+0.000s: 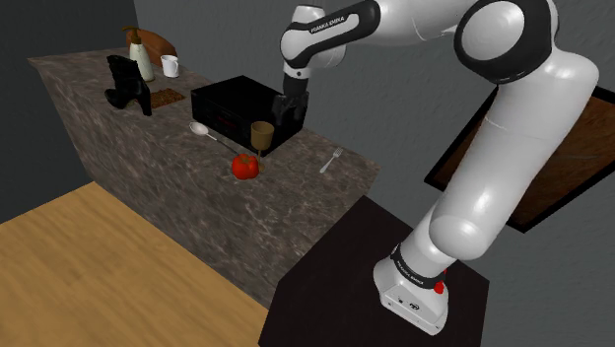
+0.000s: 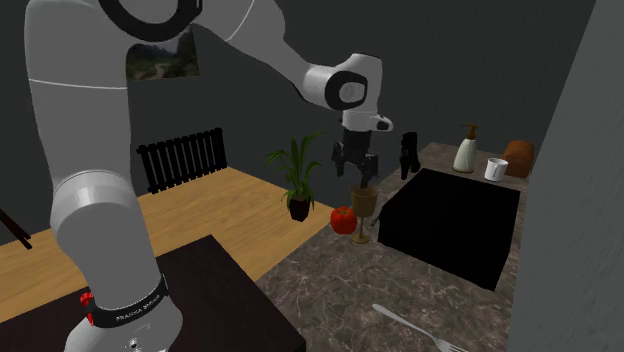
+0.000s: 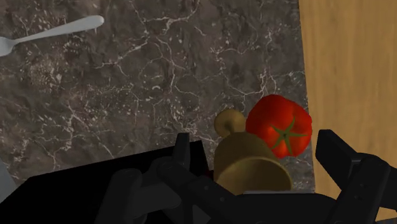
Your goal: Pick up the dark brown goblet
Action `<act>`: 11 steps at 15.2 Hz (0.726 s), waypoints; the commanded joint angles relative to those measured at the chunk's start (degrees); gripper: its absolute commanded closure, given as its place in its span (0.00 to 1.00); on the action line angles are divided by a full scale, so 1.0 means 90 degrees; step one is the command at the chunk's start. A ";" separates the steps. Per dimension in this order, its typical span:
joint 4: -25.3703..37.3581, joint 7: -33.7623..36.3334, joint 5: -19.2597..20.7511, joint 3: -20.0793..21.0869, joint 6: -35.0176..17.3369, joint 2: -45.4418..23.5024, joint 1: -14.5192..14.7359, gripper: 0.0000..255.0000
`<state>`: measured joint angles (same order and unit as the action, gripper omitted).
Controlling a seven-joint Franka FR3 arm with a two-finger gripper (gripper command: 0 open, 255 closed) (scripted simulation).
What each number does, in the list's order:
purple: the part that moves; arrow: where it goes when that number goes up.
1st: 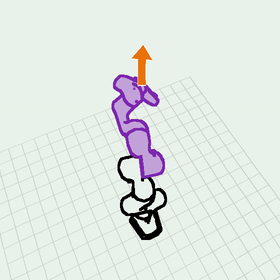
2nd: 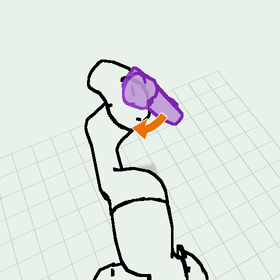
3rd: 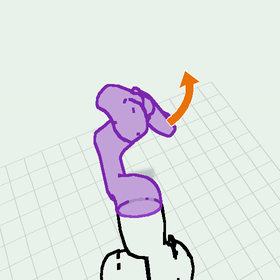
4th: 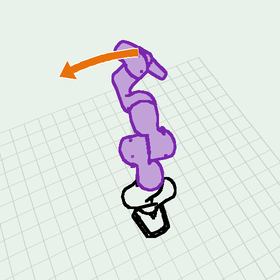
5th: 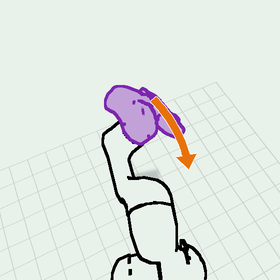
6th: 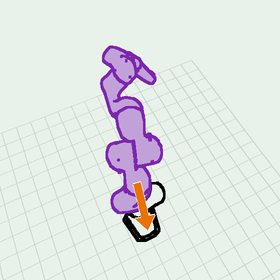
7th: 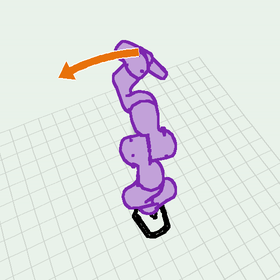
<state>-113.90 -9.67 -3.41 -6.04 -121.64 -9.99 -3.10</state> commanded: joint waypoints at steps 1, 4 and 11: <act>0.0404 -0.0092 -0.0120 0.0000 -0.0094 -0.0463 -0.0048 0.00; 0.1115 -0.0199 -0.0292 0.0027 -0.0166 -0.1203 -0.0133 0.00; 0.2210 -0.0315 -0.0506 0.0102 -0.0265 -0.2338 -0.0276 0.00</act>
<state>-93.90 -12.41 -7.86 -5.17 -123.51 -30.66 -5.53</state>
